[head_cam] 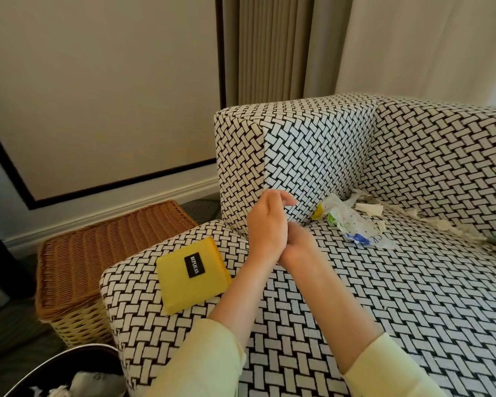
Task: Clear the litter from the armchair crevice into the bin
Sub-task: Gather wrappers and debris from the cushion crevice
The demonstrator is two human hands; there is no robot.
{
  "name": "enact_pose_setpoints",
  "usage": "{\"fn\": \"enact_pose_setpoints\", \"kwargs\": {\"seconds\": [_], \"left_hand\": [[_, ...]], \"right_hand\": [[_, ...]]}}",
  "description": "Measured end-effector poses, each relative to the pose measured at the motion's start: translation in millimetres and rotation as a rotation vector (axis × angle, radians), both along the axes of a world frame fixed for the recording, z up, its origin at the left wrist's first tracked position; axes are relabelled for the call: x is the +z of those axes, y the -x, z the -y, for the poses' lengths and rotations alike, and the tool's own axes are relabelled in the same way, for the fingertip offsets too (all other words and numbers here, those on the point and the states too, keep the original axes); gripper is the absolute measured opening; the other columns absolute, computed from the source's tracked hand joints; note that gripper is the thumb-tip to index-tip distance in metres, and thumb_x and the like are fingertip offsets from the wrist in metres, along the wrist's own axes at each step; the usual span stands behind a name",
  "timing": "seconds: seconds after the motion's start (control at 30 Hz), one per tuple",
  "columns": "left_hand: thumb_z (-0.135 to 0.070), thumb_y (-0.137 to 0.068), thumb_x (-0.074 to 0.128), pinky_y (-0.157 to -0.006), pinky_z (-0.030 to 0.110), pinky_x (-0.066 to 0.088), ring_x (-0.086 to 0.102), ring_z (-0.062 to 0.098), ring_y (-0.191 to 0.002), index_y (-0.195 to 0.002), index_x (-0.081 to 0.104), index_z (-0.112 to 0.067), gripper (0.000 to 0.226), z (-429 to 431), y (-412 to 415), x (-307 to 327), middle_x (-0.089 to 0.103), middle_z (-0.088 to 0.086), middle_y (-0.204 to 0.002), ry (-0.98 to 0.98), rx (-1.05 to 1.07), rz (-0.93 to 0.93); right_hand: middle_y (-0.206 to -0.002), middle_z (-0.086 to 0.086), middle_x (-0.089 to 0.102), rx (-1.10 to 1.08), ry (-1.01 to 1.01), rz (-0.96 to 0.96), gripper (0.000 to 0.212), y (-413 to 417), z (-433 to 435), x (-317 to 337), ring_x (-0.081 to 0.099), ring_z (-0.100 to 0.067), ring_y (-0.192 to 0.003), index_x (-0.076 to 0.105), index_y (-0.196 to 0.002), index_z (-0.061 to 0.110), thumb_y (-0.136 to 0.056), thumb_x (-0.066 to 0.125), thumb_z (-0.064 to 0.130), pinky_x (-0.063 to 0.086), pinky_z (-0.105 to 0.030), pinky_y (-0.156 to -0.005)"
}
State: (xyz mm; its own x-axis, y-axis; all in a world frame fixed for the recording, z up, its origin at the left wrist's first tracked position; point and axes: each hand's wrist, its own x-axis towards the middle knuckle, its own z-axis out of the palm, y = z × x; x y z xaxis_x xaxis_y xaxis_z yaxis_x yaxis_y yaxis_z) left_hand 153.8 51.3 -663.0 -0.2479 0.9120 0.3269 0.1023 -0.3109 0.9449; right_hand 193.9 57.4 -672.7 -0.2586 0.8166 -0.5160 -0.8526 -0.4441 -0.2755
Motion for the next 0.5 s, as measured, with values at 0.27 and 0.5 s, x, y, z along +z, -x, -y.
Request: {"fn": "enact_pose_setpoints", "kwargs": {"seconds": [0.27, 0.5], "left_hand": [[-0.029, -0.092, 0.046, -0.077, 0.032, 0.052, 0.063, 0.016, -0.087, -0.092, 0.055, -0.027, 0.01, 4, 70, -6, 0.061, -0.005, -0.099, 0.14, 0.219, -0.569], [-0.037, -0.08, 0.059, -0.106, 0.071, 0.008, 0.021, 0.032, -0.139, -0.129, 0.045, -0.036, 0.051, 12, 93, -22, 0.032, 0.003, -0.147, 0.856, 0.157, -0.973]], "right_hand": [[-0.123, -0.017, 0.056, 0.0, -0.009, -0.097, 0.038, 5, 7, -1, 0.058, -0.016, -0.109, 0.047, -0.128, -0.007, -0.101, 0.027, 0.013, 0.049, -0.028, -0.082], [-0.134, -0.023, 0.047, 0.126, -0.018, -0.014, 0.04, 7, 11, -1, 0.047, -0.028, -0.124, 0.046, -0.127, -0.007, -0.101, 0.025, 0.015, 0.042, -0.036, -0.095]]}}
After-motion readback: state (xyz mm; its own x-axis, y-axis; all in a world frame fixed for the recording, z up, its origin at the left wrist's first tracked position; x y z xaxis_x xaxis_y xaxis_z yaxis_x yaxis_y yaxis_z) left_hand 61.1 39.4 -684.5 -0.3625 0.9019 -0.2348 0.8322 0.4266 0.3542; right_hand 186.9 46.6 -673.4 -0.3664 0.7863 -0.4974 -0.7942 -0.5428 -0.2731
